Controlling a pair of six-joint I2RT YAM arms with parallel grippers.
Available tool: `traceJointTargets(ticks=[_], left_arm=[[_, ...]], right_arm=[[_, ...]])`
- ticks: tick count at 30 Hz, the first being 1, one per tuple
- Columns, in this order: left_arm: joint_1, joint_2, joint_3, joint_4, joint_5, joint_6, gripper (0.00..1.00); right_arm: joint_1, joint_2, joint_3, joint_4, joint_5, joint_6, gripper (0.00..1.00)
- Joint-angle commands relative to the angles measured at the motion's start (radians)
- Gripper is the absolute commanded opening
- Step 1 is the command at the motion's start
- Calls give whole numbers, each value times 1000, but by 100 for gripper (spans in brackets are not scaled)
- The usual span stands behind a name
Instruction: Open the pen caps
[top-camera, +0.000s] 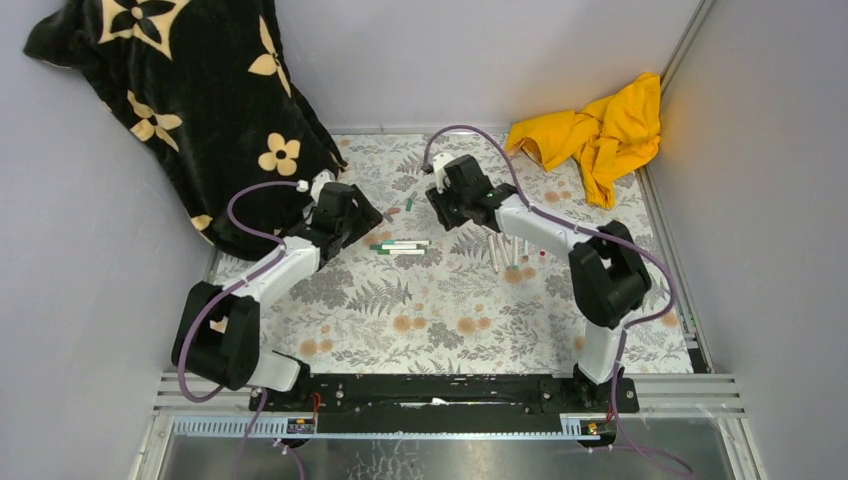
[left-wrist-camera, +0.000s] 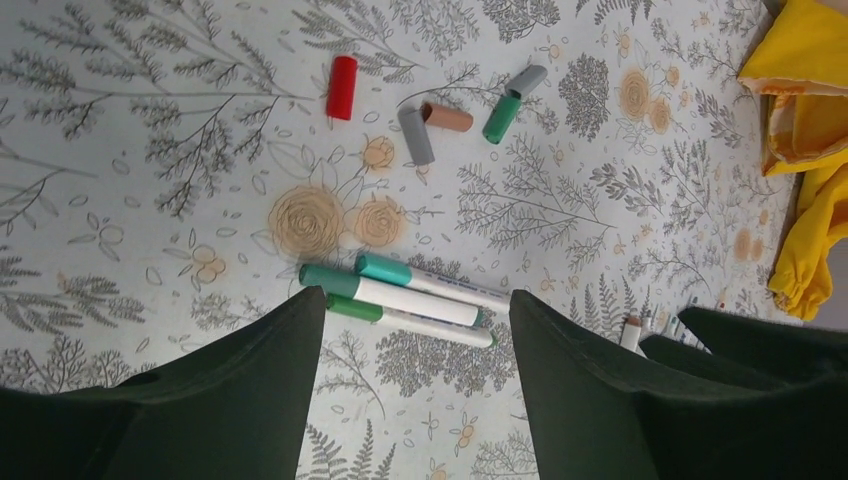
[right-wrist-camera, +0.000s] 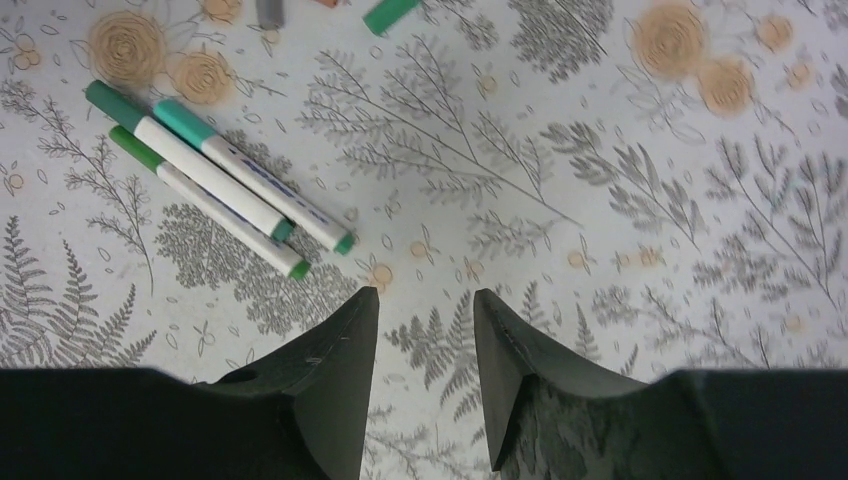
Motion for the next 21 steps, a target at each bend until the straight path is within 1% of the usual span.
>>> traceJointTargets(ticks=[1,8,14,21], left_arm=[[-3,-80,-56,58,-18,-60,75],[0,-181,-127,64,-36,-122,73],[9,-224,-154,64,-39,-159,72],[19,-246,-161,71,-27,-172,72]], right_arm=[[18,88,131,-23,-95,-110,47],[51,222,268,-116,-175,-184,48],[74,263,284,-155,-216,-207,48],[97,296,275,-159,-192,-233,48]])
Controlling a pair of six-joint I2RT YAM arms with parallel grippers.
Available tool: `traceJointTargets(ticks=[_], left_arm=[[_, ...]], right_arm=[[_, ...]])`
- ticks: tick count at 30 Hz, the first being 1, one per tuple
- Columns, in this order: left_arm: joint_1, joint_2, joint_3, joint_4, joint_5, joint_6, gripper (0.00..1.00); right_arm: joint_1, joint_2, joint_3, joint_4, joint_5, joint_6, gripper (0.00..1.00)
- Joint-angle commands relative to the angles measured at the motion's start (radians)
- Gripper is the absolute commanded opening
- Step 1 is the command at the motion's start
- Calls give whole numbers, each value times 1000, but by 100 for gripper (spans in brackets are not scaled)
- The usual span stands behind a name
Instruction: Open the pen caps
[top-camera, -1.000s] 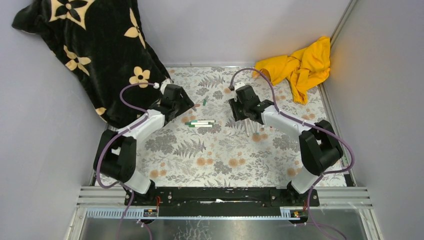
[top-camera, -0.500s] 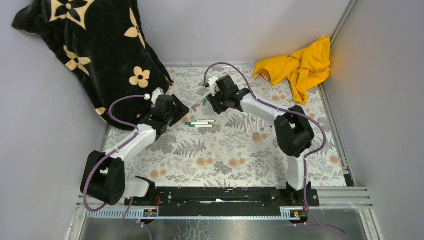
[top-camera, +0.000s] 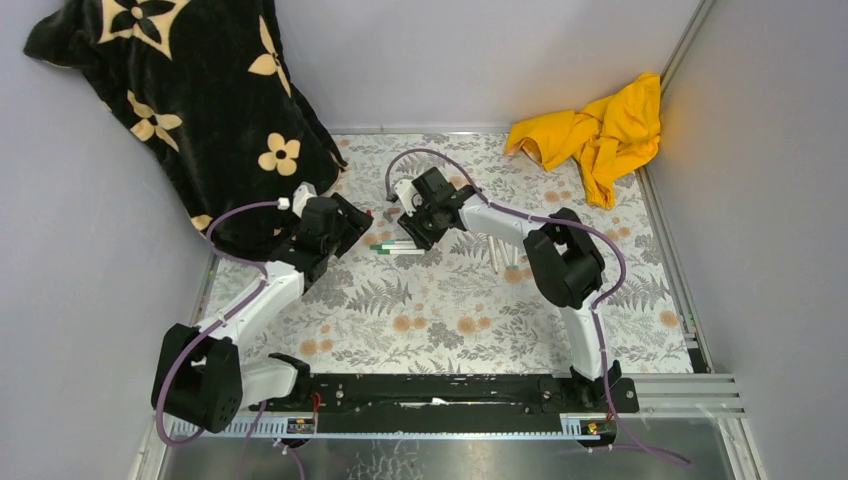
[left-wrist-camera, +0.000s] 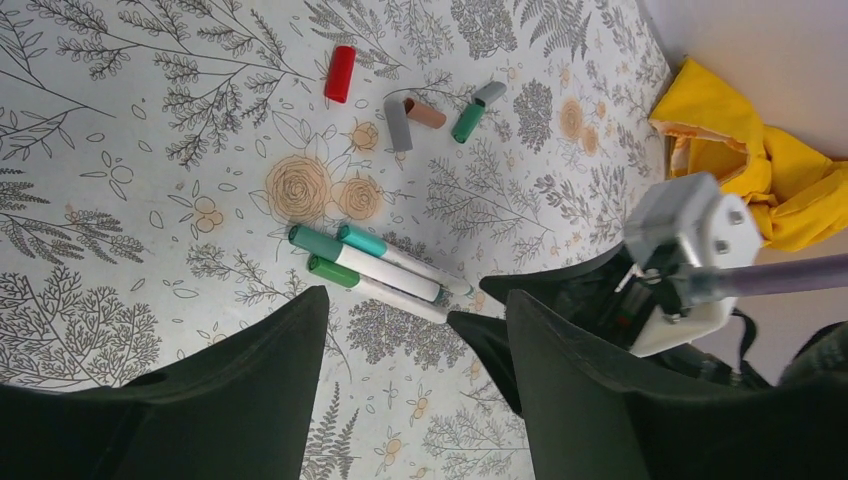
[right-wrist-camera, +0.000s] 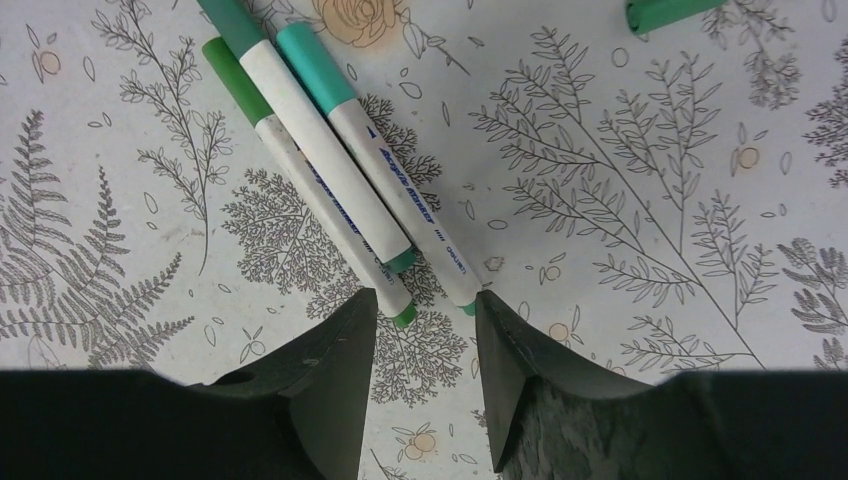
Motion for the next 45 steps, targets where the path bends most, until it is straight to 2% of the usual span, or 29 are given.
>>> traceJointTargets(ticks=[1,23,25,30,36,45], left_arm=[[14,-26,-10,55,-18,-25,72],[28,-45,-58,87,-19,-27,71],[30,-46,-66,94,-20,-29,71],[37,-36,-81,95,-13,-26,71],[45,-16,-89,120,-1,-20,71],[48,44,-62,136,37,-15,72]], right_arm=[[13,10,28,-3,3,-37,48],[13,126,128,-30,52,-121,46],[13,134,128,-31,50,-125,40],[13,133,112,-39,51,-117,16],[11,76,20,4,53,-102,0],[11,-69,-127,29,59,-50,0]])
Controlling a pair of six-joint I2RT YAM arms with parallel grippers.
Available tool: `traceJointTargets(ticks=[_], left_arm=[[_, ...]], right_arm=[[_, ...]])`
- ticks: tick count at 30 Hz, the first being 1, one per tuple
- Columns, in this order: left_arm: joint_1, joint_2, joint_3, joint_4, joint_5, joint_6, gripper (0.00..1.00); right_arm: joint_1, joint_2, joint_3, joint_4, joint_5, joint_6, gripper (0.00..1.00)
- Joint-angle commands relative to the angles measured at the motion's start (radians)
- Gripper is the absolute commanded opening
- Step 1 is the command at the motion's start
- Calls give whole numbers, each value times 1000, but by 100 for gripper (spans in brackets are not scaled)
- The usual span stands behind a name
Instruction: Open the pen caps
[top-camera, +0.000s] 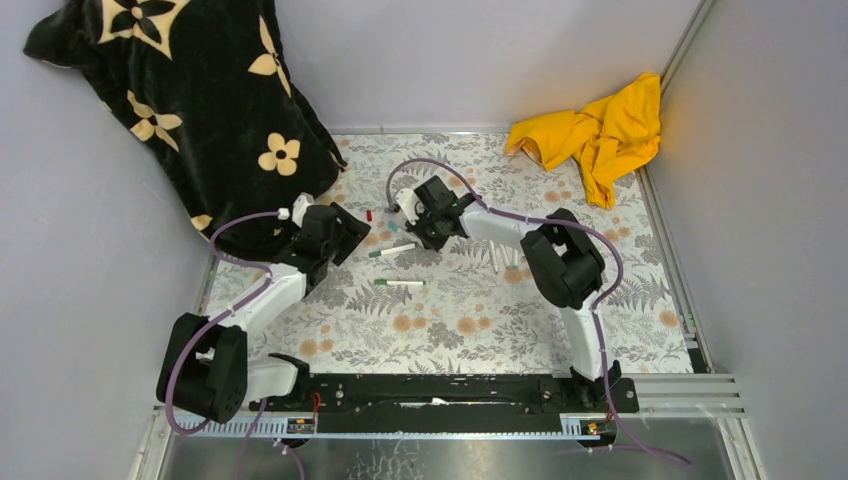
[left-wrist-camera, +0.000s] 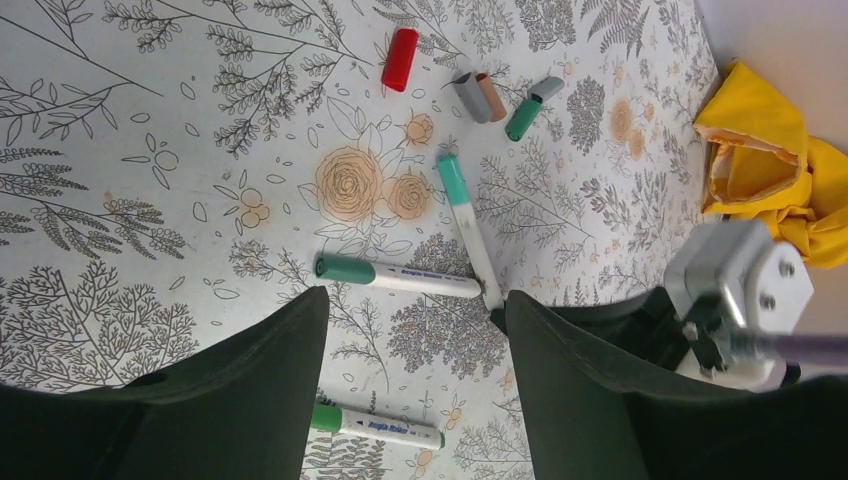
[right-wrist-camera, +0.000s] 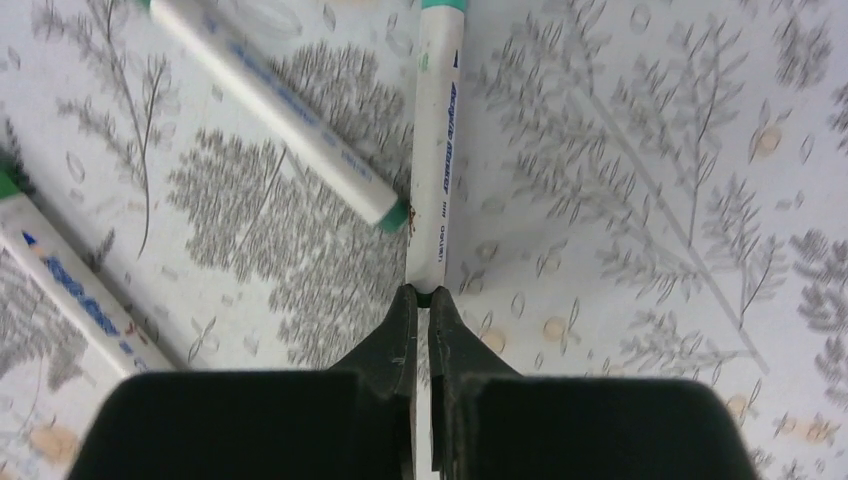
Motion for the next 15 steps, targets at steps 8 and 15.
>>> traceJointTargets(ticks=[8,15], left_arm=[[11,-3,10,60,13,2,72],[11,2,11,67,25,8,72]], right_arm=[[5,-188,-127,-73,101,90,0],[6,-300,-285,-24,129,173,1]])
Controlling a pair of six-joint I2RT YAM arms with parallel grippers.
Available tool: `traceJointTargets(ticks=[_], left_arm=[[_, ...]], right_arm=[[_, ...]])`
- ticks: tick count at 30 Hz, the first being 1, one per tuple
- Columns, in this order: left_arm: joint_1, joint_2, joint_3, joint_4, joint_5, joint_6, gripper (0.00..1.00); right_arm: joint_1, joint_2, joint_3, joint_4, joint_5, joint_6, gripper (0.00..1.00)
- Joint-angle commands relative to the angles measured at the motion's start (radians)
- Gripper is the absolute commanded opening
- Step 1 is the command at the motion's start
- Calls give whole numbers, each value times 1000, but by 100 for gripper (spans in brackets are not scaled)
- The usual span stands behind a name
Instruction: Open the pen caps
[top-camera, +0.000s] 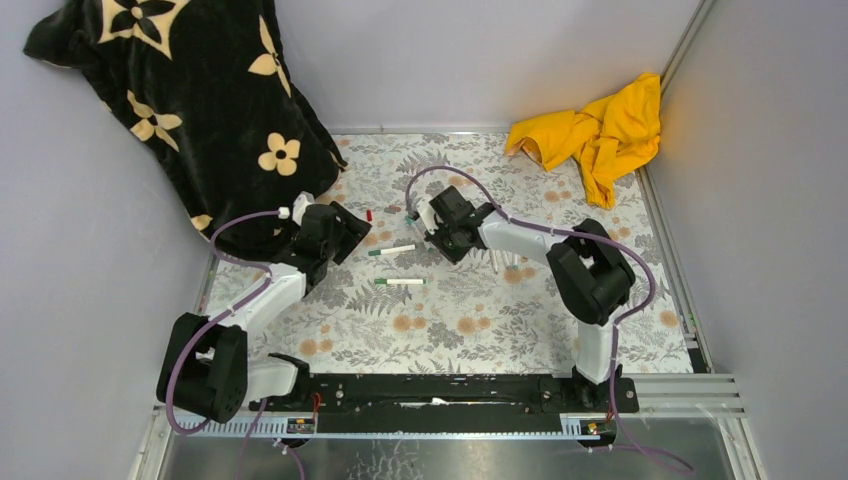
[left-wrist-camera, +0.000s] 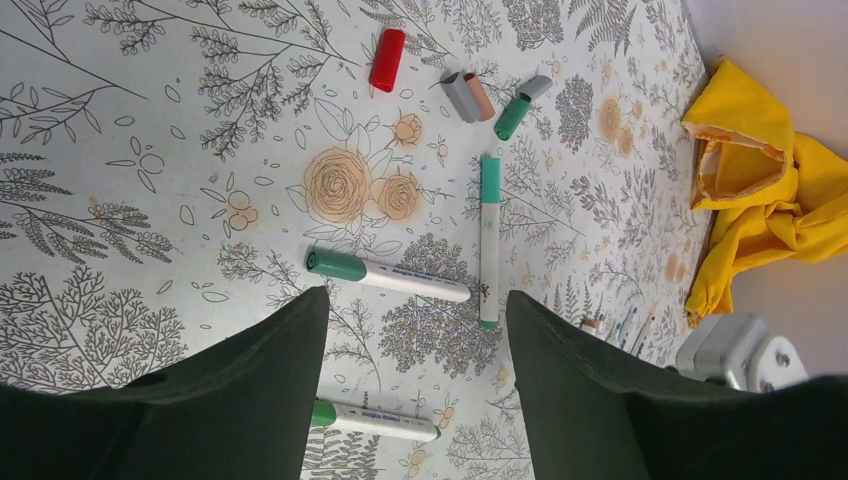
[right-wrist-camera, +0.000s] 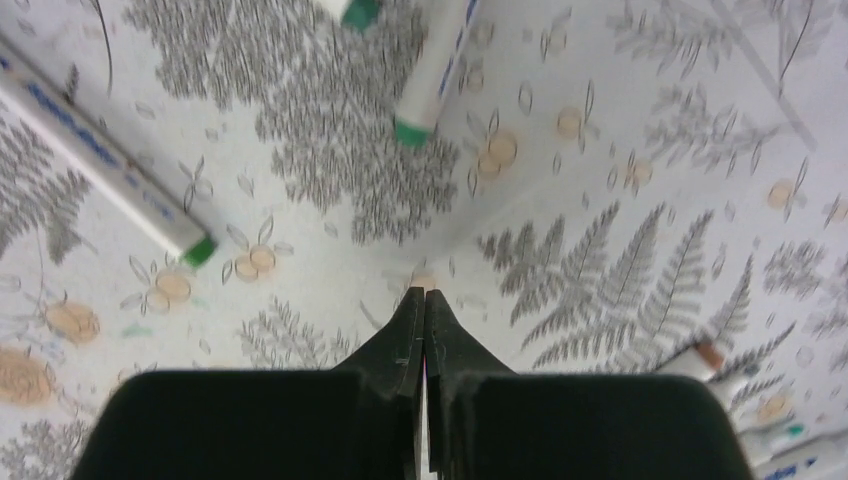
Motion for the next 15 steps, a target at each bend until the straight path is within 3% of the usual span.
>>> traceJointTargets(ticks=[1,4,5,15], left_arm=[[7,-7,6,56,13,6,72],[7,-5,1,65,17,-1,72],[7,-5,1,67,19,-1,72],[7,1,-8,85,30,0,74]], right_arm=[[6,-115,-79,47,34,73,6],[6,-122,-67,100,-4,88,32],[6,-110,-40,96,-22,89,35],[6,85,255,30,-60,102,39]])
